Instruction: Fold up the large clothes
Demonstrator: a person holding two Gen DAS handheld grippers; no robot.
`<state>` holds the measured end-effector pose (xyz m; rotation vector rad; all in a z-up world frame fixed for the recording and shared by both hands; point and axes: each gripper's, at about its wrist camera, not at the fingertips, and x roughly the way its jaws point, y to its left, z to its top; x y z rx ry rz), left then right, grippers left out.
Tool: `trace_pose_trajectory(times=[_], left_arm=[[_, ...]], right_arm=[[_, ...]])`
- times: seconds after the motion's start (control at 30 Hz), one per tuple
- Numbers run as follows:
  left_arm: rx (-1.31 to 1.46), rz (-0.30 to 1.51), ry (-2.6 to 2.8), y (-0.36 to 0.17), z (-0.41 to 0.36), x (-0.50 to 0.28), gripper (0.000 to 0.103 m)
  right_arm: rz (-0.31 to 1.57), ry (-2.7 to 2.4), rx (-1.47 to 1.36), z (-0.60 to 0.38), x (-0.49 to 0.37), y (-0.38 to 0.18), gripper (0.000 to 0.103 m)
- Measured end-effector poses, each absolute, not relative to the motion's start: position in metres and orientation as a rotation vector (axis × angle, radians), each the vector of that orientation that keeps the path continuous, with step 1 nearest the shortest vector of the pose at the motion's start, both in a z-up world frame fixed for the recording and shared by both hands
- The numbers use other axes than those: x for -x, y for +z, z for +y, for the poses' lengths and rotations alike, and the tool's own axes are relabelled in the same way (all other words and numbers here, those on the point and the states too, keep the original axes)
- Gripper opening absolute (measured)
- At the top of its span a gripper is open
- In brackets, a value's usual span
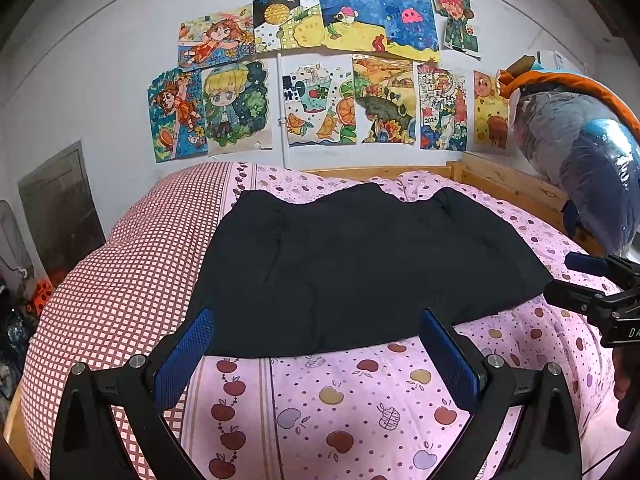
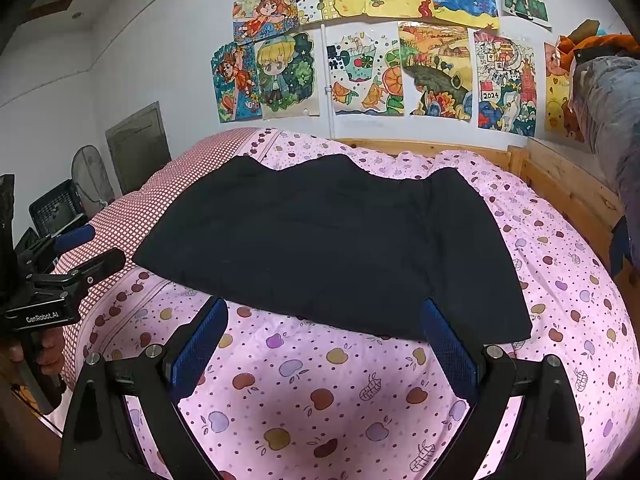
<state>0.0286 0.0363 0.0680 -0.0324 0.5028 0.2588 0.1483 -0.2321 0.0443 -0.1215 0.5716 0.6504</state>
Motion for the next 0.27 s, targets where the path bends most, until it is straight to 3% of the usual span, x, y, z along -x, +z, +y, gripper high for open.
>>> trace_pose_trajectory(times=[0.27], left_arm=[[0.018, 0.51, 0.26, 0.0705, 0.0323, -0.0274, 0.103]], right_arm=[[0.576, 0.65, 0.123, -0.2311, -0.1467, 0.0432, 0.095]])
